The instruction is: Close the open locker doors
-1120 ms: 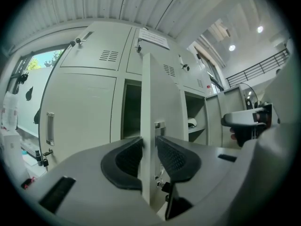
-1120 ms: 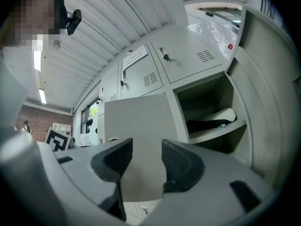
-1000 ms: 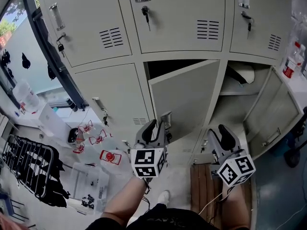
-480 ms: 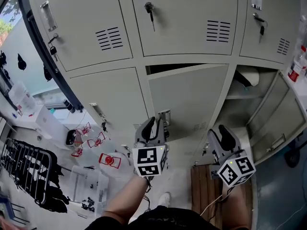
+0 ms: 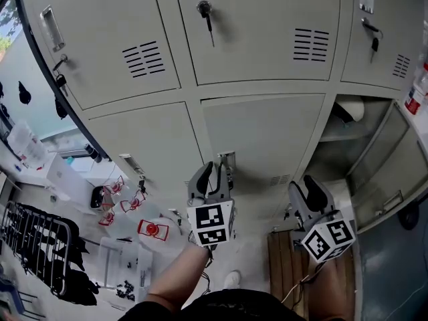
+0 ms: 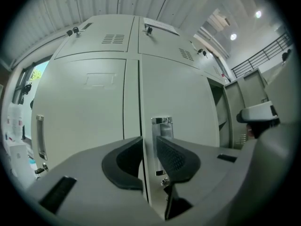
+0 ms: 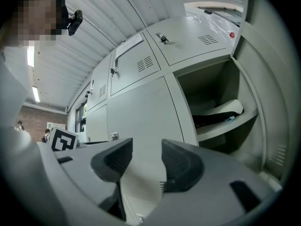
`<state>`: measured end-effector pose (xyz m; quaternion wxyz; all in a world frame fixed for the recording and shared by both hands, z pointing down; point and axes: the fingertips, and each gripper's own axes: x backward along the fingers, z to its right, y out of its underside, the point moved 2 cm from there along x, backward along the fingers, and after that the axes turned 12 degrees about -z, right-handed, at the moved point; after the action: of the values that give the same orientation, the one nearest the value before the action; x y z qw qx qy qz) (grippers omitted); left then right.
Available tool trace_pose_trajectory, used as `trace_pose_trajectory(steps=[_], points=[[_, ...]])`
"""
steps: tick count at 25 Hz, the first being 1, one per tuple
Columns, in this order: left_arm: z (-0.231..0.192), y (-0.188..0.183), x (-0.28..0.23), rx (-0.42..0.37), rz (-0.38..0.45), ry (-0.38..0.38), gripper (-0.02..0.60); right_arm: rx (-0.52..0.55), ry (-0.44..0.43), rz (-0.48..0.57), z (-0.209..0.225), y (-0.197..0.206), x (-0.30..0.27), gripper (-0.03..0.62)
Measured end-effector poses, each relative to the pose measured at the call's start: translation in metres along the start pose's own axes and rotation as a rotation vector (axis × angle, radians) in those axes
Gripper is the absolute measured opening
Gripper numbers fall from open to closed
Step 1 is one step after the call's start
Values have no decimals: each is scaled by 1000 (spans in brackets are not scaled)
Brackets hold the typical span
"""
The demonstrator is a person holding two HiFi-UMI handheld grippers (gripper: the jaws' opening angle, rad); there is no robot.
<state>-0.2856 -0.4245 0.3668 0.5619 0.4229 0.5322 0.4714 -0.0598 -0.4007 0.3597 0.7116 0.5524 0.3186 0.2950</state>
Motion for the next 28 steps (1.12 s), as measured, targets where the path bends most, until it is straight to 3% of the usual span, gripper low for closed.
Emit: trace_pose_trajectory(steps=[13, 28], points=[[-7, -1, -18, -11, 13, -83, 115, 4, 27, -7, 2, 1, -4, 179], [-3, 1, -12, 0, 30, -60, 128, -4, 34, -2, 7, 2, 0, 181]])
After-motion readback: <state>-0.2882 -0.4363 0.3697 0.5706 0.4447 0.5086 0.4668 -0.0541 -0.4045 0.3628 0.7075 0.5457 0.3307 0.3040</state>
